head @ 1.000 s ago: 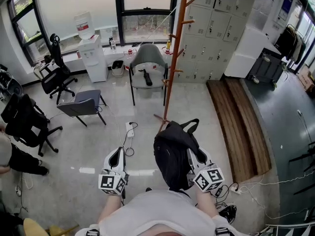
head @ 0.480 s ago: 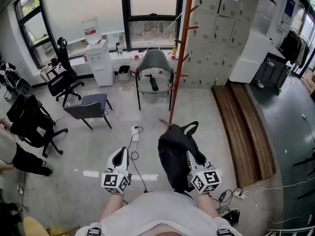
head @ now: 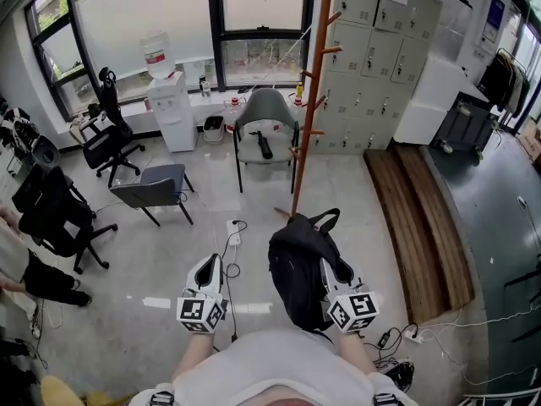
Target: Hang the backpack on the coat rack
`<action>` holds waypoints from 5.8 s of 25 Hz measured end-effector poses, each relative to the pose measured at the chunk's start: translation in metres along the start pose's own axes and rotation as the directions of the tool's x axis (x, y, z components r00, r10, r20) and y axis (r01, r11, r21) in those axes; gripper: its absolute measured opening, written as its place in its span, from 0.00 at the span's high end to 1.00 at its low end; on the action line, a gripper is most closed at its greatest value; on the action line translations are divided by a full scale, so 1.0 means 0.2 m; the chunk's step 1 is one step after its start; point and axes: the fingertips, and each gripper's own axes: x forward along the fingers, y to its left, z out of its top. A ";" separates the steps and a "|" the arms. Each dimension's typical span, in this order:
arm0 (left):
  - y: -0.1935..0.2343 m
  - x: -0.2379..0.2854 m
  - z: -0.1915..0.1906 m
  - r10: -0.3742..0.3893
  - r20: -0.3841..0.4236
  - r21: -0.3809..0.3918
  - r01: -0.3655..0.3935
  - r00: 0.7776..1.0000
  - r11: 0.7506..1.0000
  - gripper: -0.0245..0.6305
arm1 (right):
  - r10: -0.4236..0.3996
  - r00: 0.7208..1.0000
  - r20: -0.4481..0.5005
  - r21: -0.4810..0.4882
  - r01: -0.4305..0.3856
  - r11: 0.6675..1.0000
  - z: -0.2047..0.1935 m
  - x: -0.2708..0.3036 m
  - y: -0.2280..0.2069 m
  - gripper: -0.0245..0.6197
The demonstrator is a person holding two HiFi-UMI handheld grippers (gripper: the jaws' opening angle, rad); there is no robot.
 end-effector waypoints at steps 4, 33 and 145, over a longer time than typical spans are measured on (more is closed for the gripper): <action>0.05 -0.01 -0.02 0.005 -0.012 -0.012 -0.005 1.000 1.000 0.95 | 0.006 1.000 0.005 -0.007 -0.005 1.000 0.01 0.02 0.02 0.85; 0.25 0.62 -0.07 0.009 -0.024 0.009 -0.008 1.000 1.000 0.95 | 0.087 0.996 -0.001 0.013 -0.087 0.996 0.00 0.72 -0.33 0.85; 0.72 1.69 -0.10 -0.017 -0.092 -0.024 0.015 0.996 1.000 0.95 | 0.088 0.976 0.201 0.518 -0.182 0.836 0.75 2.29 -1.17 0.85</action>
